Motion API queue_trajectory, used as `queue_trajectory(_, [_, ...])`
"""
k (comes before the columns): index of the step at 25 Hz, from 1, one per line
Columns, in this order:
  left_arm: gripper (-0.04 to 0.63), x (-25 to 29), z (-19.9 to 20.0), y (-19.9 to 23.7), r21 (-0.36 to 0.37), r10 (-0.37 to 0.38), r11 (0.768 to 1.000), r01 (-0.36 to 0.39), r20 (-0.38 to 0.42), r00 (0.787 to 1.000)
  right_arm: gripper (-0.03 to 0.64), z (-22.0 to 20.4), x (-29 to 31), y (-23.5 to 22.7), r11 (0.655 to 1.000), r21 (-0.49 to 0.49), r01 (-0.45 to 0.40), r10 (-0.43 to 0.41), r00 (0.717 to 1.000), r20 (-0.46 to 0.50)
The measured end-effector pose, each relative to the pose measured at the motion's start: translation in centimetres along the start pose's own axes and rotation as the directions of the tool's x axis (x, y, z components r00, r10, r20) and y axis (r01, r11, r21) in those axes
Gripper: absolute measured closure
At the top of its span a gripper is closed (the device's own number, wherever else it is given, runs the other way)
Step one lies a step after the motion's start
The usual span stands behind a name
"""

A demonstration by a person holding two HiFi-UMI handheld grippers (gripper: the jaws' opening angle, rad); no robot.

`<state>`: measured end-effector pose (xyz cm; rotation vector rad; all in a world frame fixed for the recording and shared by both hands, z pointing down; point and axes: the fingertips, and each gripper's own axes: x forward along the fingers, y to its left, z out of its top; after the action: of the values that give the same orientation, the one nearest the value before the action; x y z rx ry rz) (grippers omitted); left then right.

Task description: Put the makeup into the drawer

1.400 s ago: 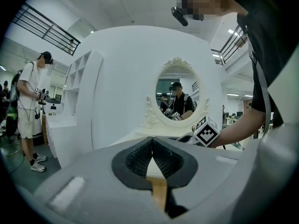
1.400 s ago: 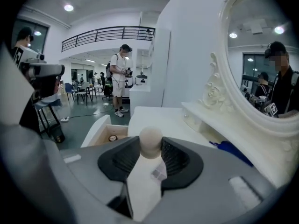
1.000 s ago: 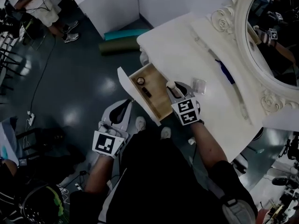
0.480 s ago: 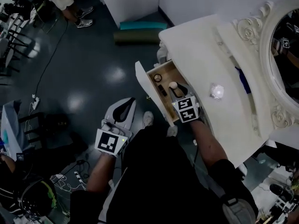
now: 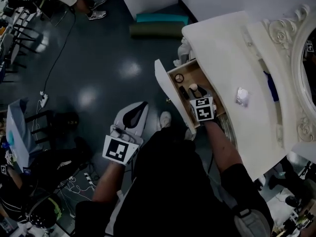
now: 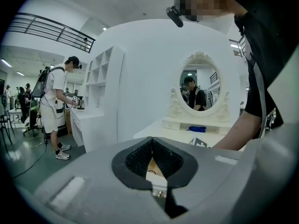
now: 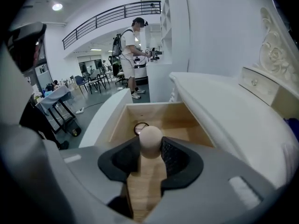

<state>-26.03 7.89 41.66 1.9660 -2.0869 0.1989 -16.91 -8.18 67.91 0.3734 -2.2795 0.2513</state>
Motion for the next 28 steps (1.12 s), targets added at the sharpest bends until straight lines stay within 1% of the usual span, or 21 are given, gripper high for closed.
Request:
queue_trajectory(7, [0.592, 0.0, -0.9, 1.0, 0.004, -0.009, 1.0, 0.009, -0.035, 0.999, 0.477, -1.9, 2.8, -0.6, 1.0, 0.026, 0.016, -0.014, 0.998, -0.055])
queue_trajectory(11, [0.592, -0.1, -1.4, 1.7, -0.003, 0.0, 1.0, 0.0, -0.052, 0.999, 0.477, -1.9, 3.7, -0.4, 0.999, 0.042, 0.01, -0.007, 0.998, -0.065])
queue_trajectory(17, [0.592, -0.3, -2.2, 2.2, -0.02, 0.016, 1.0, -0.018, -0.071, 0.997, 0.477, -2.6, 5.3, -1.2, 0.999, 0.036, 0.031, -0.028, 0.997, -0.066])
queue_trajectory(21, [0.592, -0.5, -2.5, 2.3, -0.022, 0.019, 1.0, -0.021, -0.082, 0.996, 0.476, -3.2, 4.8, -0.3, 0.998, 0.061, 0.009, -0.002, 0.994, -0.112])
queue_trajectory(23, [0.592, -0.4, -2.5, 2.2, -0.019, 0.018, 1.0, -0.02, -0.085, 0.996, 0.474, -3.5, 4.7, -0.3, 0.998, 0.061, 0.006, 0.001, 0.993, -0.119])
queue_trajectory(25, [0.592, -0.3, -2.6, 2.1, -0.018, 0.017, 1.0, -0.018, -0.087, 0.996, 0.463, -3.9, 4.8, -0.8, 0.998, 0.057, 0.01, -0.003, 0.993, -0.117])
queue_trajectory(28, [0.592, -0.1, -2.5, 1.7, -0.016, 0.012, 1.0, -0.013, -0.082, 0.997, 0.398, -4.4, 4.9, -0.8, 0.998, 0.068, -0.009, 0.018, 0.991, -0.13])
